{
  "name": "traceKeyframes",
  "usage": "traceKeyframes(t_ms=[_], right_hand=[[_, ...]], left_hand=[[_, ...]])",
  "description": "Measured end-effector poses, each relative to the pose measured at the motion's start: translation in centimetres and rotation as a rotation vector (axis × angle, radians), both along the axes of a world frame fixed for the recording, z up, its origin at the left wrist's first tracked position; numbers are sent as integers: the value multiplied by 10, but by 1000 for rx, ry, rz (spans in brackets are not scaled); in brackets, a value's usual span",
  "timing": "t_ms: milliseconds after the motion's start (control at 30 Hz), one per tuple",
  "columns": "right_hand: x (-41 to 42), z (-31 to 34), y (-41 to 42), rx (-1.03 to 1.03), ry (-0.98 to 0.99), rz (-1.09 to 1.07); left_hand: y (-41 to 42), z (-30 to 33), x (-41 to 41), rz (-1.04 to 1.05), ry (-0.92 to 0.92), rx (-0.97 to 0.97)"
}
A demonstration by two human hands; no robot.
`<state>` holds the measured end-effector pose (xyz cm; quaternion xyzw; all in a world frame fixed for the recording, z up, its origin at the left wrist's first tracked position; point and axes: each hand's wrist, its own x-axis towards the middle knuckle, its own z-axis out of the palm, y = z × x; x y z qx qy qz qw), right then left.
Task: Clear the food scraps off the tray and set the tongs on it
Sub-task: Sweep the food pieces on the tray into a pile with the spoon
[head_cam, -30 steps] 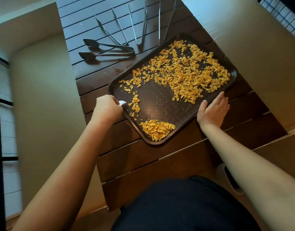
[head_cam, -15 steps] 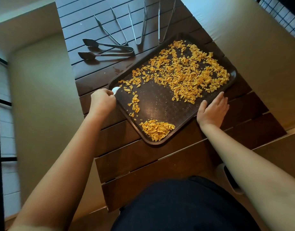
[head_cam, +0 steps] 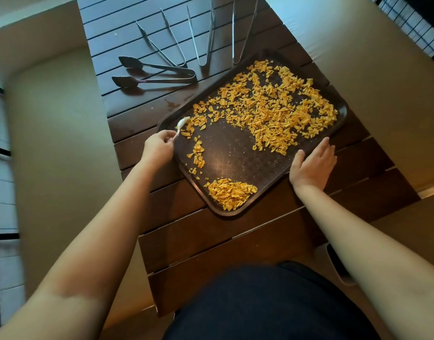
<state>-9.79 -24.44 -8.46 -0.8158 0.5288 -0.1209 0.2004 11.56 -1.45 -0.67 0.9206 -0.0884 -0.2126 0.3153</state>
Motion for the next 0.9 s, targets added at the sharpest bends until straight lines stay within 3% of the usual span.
traceKeyframes(t_ms=[200,300,433,767,900], right_hand=[[0,-1,1,-3,10,3],[1,0,1,-8,10,4],[0,1,1,-10,14,4],[1,0,1,-3,5,-1],[0,0,1,5,8,4]], left_hand=[[15,-11,-12,-170,43,54],[19,-11,-7,-60,-48,-7],[17,-11,2,94,-155,65],[27,-10,-29,-141,0,21],[27,-12,-28,13,-123,-13]])
